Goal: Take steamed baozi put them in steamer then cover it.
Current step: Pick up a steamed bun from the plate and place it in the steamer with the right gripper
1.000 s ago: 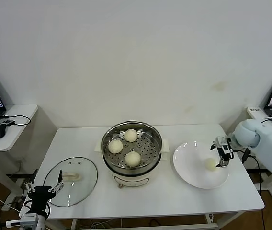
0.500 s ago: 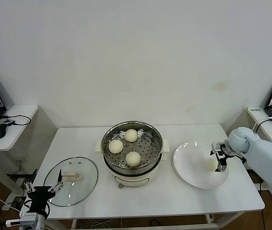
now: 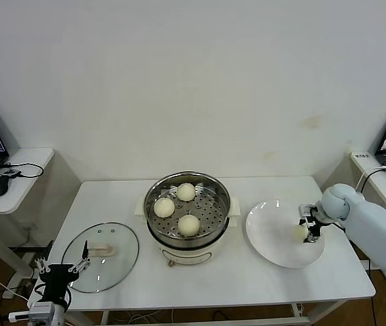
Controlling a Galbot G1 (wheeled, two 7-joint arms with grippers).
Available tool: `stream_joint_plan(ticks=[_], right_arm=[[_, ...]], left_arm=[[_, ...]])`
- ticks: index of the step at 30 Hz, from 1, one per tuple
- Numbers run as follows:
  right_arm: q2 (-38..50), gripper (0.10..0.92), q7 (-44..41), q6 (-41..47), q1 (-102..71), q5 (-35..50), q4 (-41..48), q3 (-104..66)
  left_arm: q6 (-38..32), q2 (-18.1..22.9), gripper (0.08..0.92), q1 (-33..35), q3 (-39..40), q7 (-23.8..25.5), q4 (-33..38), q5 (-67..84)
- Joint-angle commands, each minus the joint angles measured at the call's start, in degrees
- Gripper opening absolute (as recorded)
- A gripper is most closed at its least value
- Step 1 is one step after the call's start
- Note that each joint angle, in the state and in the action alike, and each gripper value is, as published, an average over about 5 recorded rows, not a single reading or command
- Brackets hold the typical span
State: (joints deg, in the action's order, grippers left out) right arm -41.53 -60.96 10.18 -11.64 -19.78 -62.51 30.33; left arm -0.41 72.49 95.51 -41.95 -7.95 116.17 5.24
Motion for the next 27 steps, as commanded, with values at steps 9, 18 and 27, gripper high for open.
stream_joint_plan(ticks=[9,18,27], right_arm=[[8.13,0.604,-4.37,5.15,23.72,16.01,-12.28,16.13],[-0.43,0.614,-1.66,13.54,47.18,32.24,-18.9,30.18],[-13.46,0.623,6.69,23.26,47.13,44.21,-21.13,32.57]], left_arm=[[0.4,-0.36,0.823,-0.25,0.18,0.06,0.94,-0.07],[0.67,0.04,0.823,-0.73,0.83,0.05,1.31,-0.15],[0.51,0.36,0.823,-0.72,0.55,0.01,1.02,-0.06]])
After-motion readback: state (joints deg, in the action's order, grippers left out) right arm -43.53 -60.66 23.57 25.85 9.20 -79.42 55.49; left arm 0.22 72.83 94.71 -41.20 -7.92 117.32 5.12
